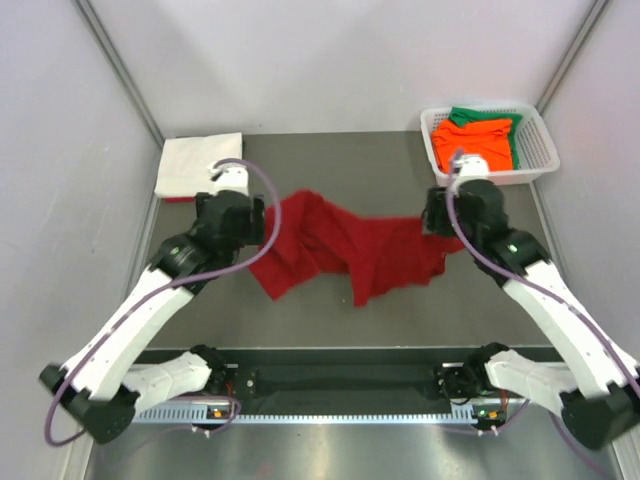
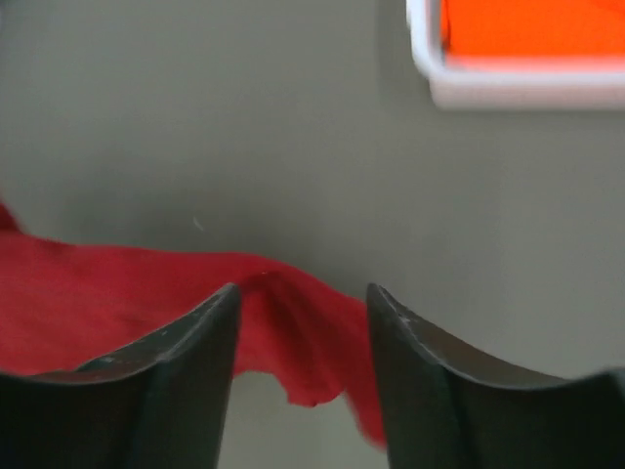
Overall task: Fold and stack the t-shirts
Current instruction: Flatten the tshirt out
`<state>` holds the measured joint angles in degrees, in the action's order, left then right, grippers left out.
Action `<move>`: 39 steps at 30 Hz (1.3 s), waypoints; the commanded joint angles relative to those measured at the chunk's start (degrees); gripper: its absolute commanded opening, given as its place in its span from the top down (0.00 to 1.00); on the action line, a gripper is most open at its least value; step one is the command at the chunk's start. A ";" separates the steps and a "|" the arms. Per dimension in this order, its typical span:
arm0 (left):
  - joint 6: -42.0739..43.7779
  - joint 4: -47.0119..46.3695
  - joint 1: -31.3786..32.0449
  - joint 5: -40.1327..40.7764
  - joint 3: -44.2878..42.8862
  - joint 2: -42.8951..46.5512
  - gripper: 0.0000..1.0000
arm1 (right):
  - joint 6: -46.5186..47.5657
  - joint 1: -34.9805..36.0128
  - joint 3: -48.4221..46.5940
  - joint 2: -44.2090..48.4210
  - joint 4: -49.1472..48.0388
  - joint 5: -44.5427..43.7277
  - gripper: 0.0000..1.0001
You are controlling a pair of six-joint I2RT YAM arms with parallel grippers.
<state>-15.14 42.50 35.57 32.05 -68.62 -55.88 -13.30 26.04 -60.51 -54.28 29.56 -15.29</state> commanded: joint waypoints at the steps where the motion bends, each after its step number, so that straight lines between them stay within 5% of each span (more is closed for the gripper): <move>1: -2.53 6.53 -0.59 9.17 1.39 -6.69 0.18 | 0.20 -1.35 -0.30 -8.19 6.64 2.27 0.35; 6: -3.49 3.58 -0.68 -2.06 1.64 -7.33 0.21 | 0.65 0.58 1.61 -11.11 5.35 10.69 0.26; 8: -4.98 0.67 -0.59 -7.85 5.41 -5.74 0.31 | -1.97 4.88 3.29 -11.02 3.93 12.21 0.26; 12: -9.72 -7.07 -0.59 -28.21 12.97 -4.67 0.41 | -10.15 14.11 11.44 -11.98 -1.60 12.65 0.32; 15: -15.26 -12.96 -0.42 -35.36 18.25 -8.01 0.43 | -17.01 21.31 16.63 -14.27 -7.57 11.69 0.39; 22: -18.44 -18.68 1.25 -32.58 21.43 -15.31 0.38 | -23.00 34.76 14.91 -26.21 -12.52 3.98 0.36; 31: -19.75 -20.70 1.34 -29.95 19.93 -26.03 0.46 | -26.16 36.80 13.05 -32.38 -10.31 -5.10 0.42; 37: -19.41 -22.38 1.34 -26.70 20.99 -28.67 0.67 | -26.60 36.45 13.67 -31.15 -8.13 -10.63 0.74; 39: -18.71 -20.71 1.34 -24.34 19.24 -29.46 0.86 | -26.34 35.58 13.67 -29.05 -6.63 -13.17 0.88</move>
<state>-34.68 23.22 36.75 3.66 -47.16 -84.73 -38.87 62.13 -45.84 -86.61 21.52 -21.96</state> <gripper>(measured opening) 0.194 0.183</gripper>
